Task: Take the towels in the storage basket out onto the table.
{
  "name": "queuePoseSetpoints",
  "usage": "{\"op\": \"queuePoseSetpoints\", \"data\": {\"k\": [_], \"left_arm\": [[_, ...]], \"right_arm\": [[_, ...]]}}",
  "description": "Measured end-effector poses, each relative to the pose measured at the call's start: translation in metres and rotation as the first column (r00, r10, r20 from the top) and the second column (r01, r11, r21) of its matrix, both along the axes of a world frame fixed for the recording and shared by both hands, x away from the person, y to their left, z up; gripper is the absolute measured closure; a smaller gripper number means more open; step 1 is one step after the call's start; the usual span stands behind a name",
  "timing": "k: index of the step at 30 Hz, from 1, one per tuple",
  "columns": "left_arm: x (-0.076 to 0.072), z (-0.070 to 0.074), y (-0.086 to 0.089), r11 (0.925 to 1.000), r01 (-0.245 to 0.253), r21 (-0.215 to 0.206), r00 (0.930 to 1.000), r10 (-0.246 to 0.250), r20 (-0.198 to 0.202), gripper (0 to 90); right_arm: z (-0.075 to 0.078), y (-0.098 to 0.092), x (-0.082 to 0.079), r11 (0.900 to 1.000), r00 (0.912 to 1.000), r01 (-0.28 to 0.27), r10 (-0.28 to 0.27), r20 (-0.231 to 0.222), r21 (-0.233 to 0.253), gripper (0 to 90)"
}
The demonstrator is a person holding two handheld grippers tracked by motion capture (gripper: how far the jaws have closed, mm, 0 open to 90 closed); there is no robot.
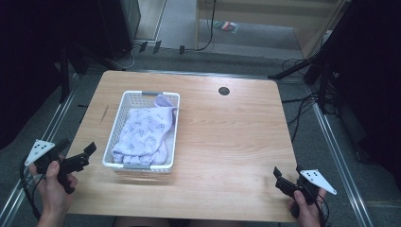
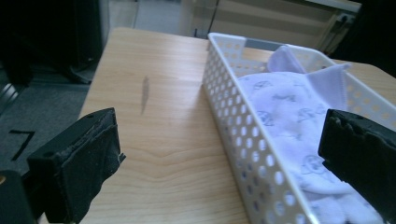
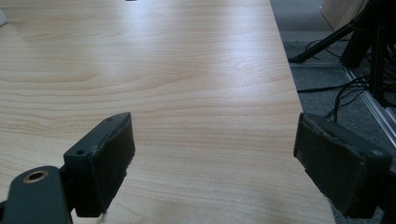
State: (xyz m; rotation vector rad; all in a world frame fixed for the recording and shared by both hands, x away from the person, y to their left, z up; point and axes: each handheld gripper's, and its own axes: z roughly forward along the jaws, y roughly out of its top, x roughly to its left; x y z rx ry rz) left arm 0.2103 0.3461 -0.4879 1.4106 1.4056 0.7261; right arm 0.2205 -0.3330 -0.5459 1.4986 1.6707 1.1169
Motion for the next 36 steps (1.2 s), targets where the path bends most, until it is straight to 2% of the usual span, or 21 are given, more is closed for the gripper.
{"op": "queuePoseSetpoints", "data": {"k": [7, 12, 16, 19, 23, 28, 30, 33, 34, 36], "left_arm": [[0.006, 0.016, -0.014, 0.9999, 0.008, 0.010, 0.9999, -0.007, -0.007, 0.0], [0.015, 0.023, -0.027, 0.9996, 0.015, 0.022, 0.9997, -0.015, -0.019, 0.0], [0.024, 0.032, -0.041, 0.9975, 0.048, 0.052, 0.9988, -0.048, -0.015, 0.0], [0.031, 0.038, -0.051, 0.9960, 0.075, 0.048, 0.9972, -0.074, -0.011, 0.0], [0.041, 0.041, -0.062, 0.9961, 0.077, 0.042, 0.9970, -0.076, -0.014, 0.0], [0.054, 0.042, -0.075, 0.9949, 0.080, 0.062, 0.9968, -0.079, -0.013, 0.0], [0.059, 0.042, -0.081, 0.9940, 0.093, 0.057, 0.9956, -0.094, 0.003, 0.0], [0.065, 0.042, -0.089, 0.9926, 0.098, 0.072, 0.9951, -0.099, 0.007, 0.0], [0.072, 0.039, -0.095, 0.9927, 0.083, 0.088, 0.9965, -0.083, 0.004, 0.0], [0.075, 0.039, -0.097, 0.9924, 0.087, 0.087, 0.9962, -0.087, -0.001, 0.0]], "right_arm": [[0.000, 0.000, 0.000, 1.000, 1.0000, 0.004, -0.004, 0.000, 0.000, 12.5], [0.000, 0.000, 0.000, 1.000, 1.0000, 0.005, -0.005, 0.002, -0.001, 12.6], [0.000, 0.000, 0.000, 1.000, 1.0000, 0.004, -0.004, 0.002, -0.002, 12.5], [0.000, 0.000, 0.000, 1.000, 1.0000, 0.004, -0.004, 0.002, -0.001, 12.6], [0.000, 0.000, 0.000, 1.000, 1.0000, 0.003, -0.003, 0.002, 0.000, 12.6], [0.000, -0.001, 0.000, 1.000, 1.0000, 0.003, -0.003, 0.003, 0.001, 12.6], [0.000, -0.001, 0.000, 1.000, 1.0000, 0.003, -0.003, 0.003, 0.001, 12.5], [0.000, -0.001, 0.000, 1.000, 1.0000, 0.003, -0.003, 0.003, 0.001, 12.6], [0.000, -0.001, 0.000, 1.000, 1.0000, 0.003, -0.003, 0.004, 0.002, 12.6], [0.000, -0.001, 0.000, 1.000, 1.0000, 0.003, -0.003, 0.004, 0.002, 12.5]]}}
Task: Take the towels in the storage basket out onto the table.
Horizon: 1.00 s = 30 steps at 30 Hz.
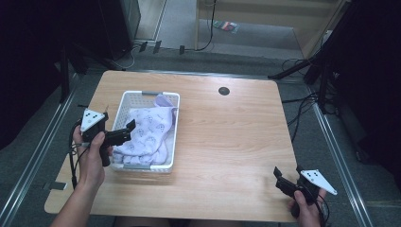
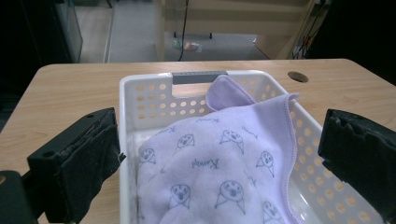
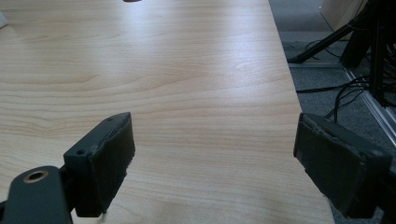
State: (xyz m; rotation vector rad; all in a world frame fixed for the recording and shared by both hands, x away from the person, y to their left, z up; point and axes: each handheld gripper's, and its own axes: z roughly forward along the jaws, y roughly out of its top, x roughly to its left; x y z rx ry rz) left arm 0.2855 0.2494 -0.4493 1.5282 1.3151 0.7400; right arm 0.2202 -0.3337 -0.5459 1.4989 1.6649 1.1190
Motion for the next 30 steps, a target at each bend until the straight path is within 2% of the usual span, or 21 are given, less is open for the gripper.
{"op": "queuePoseSetpoints", "data": {"k": [2, 7, 8, 9, 10, 11, 13, 15, 16, 17, 18, 20, 23, 25, 26, 27, 28, 30], "left_arm": [[0.008, -0.002, -0.004, 0.9995, 0.003, -0.030, 1.0000, -0.003, -0.006, 0.0], [0.024, -0.009, -0.015, 0.9994, 0.019, -0.031, 0.9988, -0.020, -0.045, 0.0], [0.029, -0.013, -0.019, 0.9985, 0.050, -0.021, 0.9944, -0.052, -0.092, 0.0], [0.029, -0.013, -0.019, 0.9985, 0.050, -0.021, 0.9944, -0.052, -0.092, 0.0], [0.034, -0.016, -0.021, 0.9966, 0.074, -0.036, 0.9893, -0.078, -0.124, 0.0], [0.034, -0.016, -0.021, 0.9966, 0.074, -0.036, 0.9893, -0.078, -0.124, 0.0], [0.038, -0.019, -0.024, 0.9966, 0.080, -0.016, 0.9866, -0.082, -0.141, 0.0], [0.043, -0.022, -0.028, 0.9946, 0.102, -0.016, 0.9805, -0.104, -0.167, 0.0], [0.049, -0.026, -0.031, 0.9938, 0.111, 0.000, 0.9761, -0.109, -0.188, 0.0], [0.049, -0.026, -0.031, 0.9938, 0.111, 0.000, 0.9761, -0.109, -0.188, 0.0], [0.052, -0.029, -0.034, 0.9932, 0.116, 0.006, 0.9725, -0.113, -0.204, 0.0], [0.056, -0.032, -0.038, 0.9942, 0.103, 0.031, 0.9718, -0.094, -0.216, 0.0], [0.061, -0.037, -0.041, 0.9939, 0.094, 0.058, 0.9668, -0.077, -0.244, 0.0], [0.064, -0.040, -0.042, 0.9937, 0.095, 0.060, 0.9613, -0.075, -0.265, 0.0], [0.068, -0.044, -0.042, 0.9936, 0.103, 0.047, 0.9565, -0.086, -0.279, 0.0], [0.068, -0.044, -0.042, 0.9936, 0.103, 0.047, 0.9565, -0.086, -0.279, 0.0], [0.069, -0.046, -0.042, 0.9934, 0.107, 0.042, 0.9526, -0.090, -0.291, 0.0], [0.071, -0.048, -0.045, 0.9901, 0.128, 0.058, 0.9510, -0.106, -0.291, 0.0]], "right_arm": [[0.000, 0.000, 0.000, 1.000, 1.0000, 0.000, 0.000, 0.000, 0.001, 12.5], [0.000, 0.000, 0.000, 1.000, 1.0000, -0.001, 0.001, 0.000, 0.002, 12.5], [0.000, 0.000, 0.000, 1.000, 1.0000, -0.001, 0.001, 0.000, 0.003, 12.6], [0.000, 0.000, 0.000, 1.000, 1.0000, -0.001, 0.001, 0.000, 0.003, 12.6], [0.000, 0.000, 0.000, 1.000, 1.0000, -0.001, 0.001, 0.000, 0.003, 12.5], [0.000, 0.000, 0.000, 1.000, 1.0000, -0.002, 0.002, 0.000, 0.003, 12.5], [0.000, 0.000, 0.000, 1.000, 1.0000, -0.002, 0.002, 0.000, 0.002, 12.5], [0.000, 0.000, 0.000, 1.000, 1.0000, -0.002, 0.002, 0.001, 0.006, 12.5], [0.000, 0.000, 0.000, 1.000, 1.0000, -0.003, 0.003, 0.001, 0.006, 12.5], [0.000, 0.000, 0.000, 1.000, 1.0000, -0.003, 0.003, 0.001, 0.004, 12.5], [0.000, 0.000, 0.000, 1.000, 1.0000, -0.003, 0.003, 0.001, 0.004, 12.5], [0.000, 0.000, 0.000, 1.000, 1.0000, -0.003, 0.003, 0.002, 0.006, 12.6], [0.000, 0.000, 0.000, 1.000, 1.0000, -0.003, 0.003, 0.003, 0.007, 12.6], [0.000, 0.000, 0.000, 1.000, 1.0000, -0.004, 0.004, 0.003, 0.007, 12.5], [0.000, 0.000, 0.000, 1.000, 1.0000, -0.004, 0.004, 0.003, 0.007, 12.6], [0.000, 0.000, 0.000, 1.000, 1.0000, -0.004, 0.004, 0.003, 0.007, 12.6], [0.000, 0.000, 0.000, 1.000, 1.0000, -0.005, 0.005, 0.003, 0.008, 12.5], [0.000, 0.000, 0.000, 1.000, 1.0000, -0.004, 0.004, 0.003, 0.007, 12.5]]}}
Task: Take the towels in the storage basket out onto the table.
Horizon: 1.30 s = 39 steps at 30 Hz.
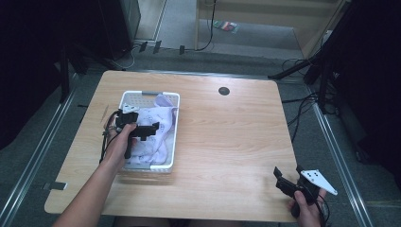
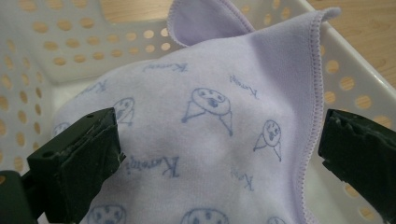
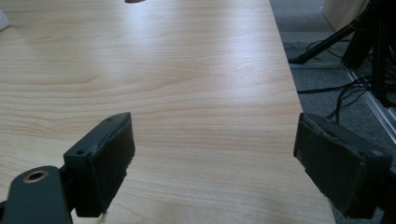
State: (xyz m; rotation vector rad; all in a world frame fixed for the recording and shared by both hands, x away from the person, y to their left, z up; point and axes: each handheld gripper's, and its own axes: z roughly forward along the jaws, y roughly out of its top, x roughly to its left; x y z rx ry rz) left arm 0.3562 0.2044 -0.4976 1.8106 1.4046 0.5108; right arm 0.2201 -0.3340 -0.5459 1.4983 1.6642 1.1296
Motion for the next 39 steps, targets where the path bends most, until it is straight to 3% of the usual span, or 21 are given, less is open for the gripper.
{"op": "queuePoseSetpoints", "data": {"k": [3, 12, 16, 21, 24, 29, 32, 34, 35, 36, 37, 38, 39], "left_arm": [[0.001, -0.006, -0.005, 0.9980, 0.016, 0.062, 0.9997, -0.015, -0.019, 0.0], [0.008, -0.021, -0.009, 0.9921, 0.047, 0.116, 0.9913, -0.032, -0.127, 0.0], [0.011, -0.027, -0.014, 0.9843, 0.039, 0.172, 0.9846, -0.008, -0.175, 0.0], [0.012, -0.029, -0.018, 0.9757, 0.056, 0.212, 0.9826, -0.017, -0.185, 0.0], [0.011, -0.033, -0.022, 0.9610, 0.085, 0.263, 0.9824, -0.036, -0.183, 0.0], [0.012, -0.034, -0.026, 0.9607, 0.052, 0.273, 0.9822, 0.000, -0.188, 1.2], [0.011, -0.032, -0.024, 0.9628, 0.023, 0.269, 0.9833, 0.027, -0.180, 7.5], [0.010, -0.031, -0.023, 0.9643, 0.004, 0.265, 0.9855, 0.041, -0.165, 21.6], [0.009, -0.031, -0.021, 0.9637, -0.003, 0.267, 0.9867, 0.046, -0.156, 21.6], [0.008, -0.030, -0.020, 0.9638, -0.005, 0.267, 0.9877, 0.046, -0.149, 30.6], [0.008, -0.030, -0.019, 0.9651, -0.011, 0.262, 0.9886, 0.050, -0.142, 30.6], [0.008, -0.029, -0.017, 0.9633, -0.011, 0.268, 0.9881, 0.052, -0.145, 39.8], [0.007, -0.029, -0.015, 0.9643, -0.022, 0.264, 0.9882, 0.061, -0.141, 39.8]], "right_arm": [[0.000, 0.000, 0.000, 1.000, 1.0000, 0.000, 0.000, 0.000, 0.000, 12.6], [0.000, 0.000, 0.000, 1.000, 1.0000, 0.000, 0.000, -0.001, -0.002, 12.5], [0.000, 0.000, 0.000, 1.000, 1.0000, 0.001, -0.001, -0.001, -0.004, 12.6], [0.000, 0.000, 0.000, 1.000, 1.0000, -0.001, 0.001, -0.001, -0.005, 12.5], [0.000, 0.000, 0.000, 1.000, 1.0000, -0.002, 0.002, -0.001, -0.004, 12.6], [0.000, 0.000, 0.000, 1.000, 1.0000, -0.001, 0.001, -0.002, -0.005, 12.6], [0.000, 0.000, 0.000, 1.000, 1.0000, -0.002, 0.002, -0.003, -0.006, 12.6], [0.000, 0.000, 0.000, 1.000, 1.0000, -0.001, 0.001, -0.002, -0.007, 12.7], [0.000, 0.000, 0.000, 1.000, 1.0000, -0.001, 0.001, -0.002, -0.007, 12.7], [0.000, 0.000, 0.000, 1.000, 1.0000, -0.002, 0.002, -0.002, -0.007, 12.7], [0.000, 0.000, 0.000, 1.000, 1.0000, -0.002, 0.002, -0.002, -0.007, 12.7], [0.000, 0.000, 0.000, 1.000, 1.0000, -0.002, 0.002, -0.002, -0.007, 12.7], [0.000, 0.000, 0.000, 1.000, 1.0000, -0.002, 0.002, -0.002, -0.007, 12.7]]}}
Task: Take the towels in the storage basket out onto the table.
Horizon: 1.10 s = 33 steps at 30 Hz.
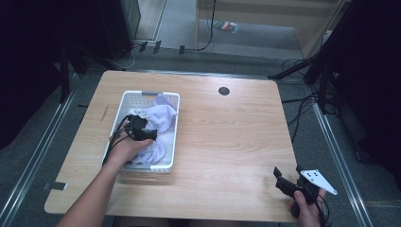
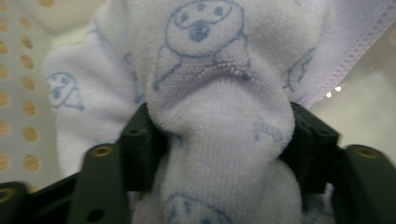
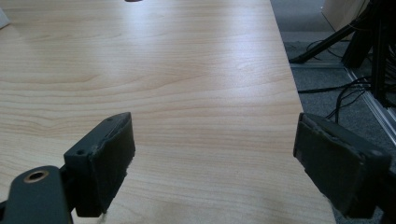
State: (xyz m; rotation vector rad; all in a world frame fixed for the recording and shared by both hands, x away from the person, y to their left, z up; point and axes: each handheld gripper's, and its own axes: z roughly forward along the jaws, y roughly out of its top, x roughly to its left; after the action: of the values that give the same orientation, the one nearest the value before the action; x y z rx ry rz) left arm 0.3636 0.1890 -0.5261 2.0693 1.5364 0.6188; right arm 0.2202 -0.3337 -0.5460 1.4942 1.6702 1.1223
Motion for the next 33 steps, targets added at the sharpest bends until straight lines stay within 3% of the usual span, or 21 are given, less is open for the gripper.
{"op": "queuePoseSetpoints", "data": {"k": [5, 11, 17, 25, 33], "left_arm": [[0.000, 0.003, 0.001, 0.9999, 0.000, 0.015, 1.0000, 0.000, 0.001, 53.4], [0.001, 0.010, 0.006, 0.9997, -0.011, -0.024, 0.9999, 0.011, -0.013, 56.8], [-0.001, 0.020, 0.009, 0.9989, 0.018, -0.044, 0.9998, -0.018, 0.002, 57.4], [-0.007, 0.037, 0.016, 0.9952, 0.005, -0.097, 0.9970, 0.003, 0.078, 57.7], [-0.017, 0.064, 0.023, 0.9901, -0.012, -0.140, 0.9842, 0.037, 0.173, 57.8]], "right_arm": [[0.000, 0.000, 0.000, 1.000, 1.0000, 0.001, -0.001, -0.001, 0.001, 12.7], [0.000, 0.000, 0.000, 1.000, 1.0000, 0.001, -0.001, -0.001, 0.004, 12.7], [0.000, 0.000, 0.000, 1.000, 1.0000, -0.001, 0.001, 0.000, 0.005, 12.7], [0.000, 0.000, 0.000, 1.000, 1.0000, 0.000, 0.000, -0.001, 0.004, 12.7], [0.000, 0.000, 0.000, 1.000, 1.0000, 0.000, 0.000, -0.001, 0.003, 12.7]]}}
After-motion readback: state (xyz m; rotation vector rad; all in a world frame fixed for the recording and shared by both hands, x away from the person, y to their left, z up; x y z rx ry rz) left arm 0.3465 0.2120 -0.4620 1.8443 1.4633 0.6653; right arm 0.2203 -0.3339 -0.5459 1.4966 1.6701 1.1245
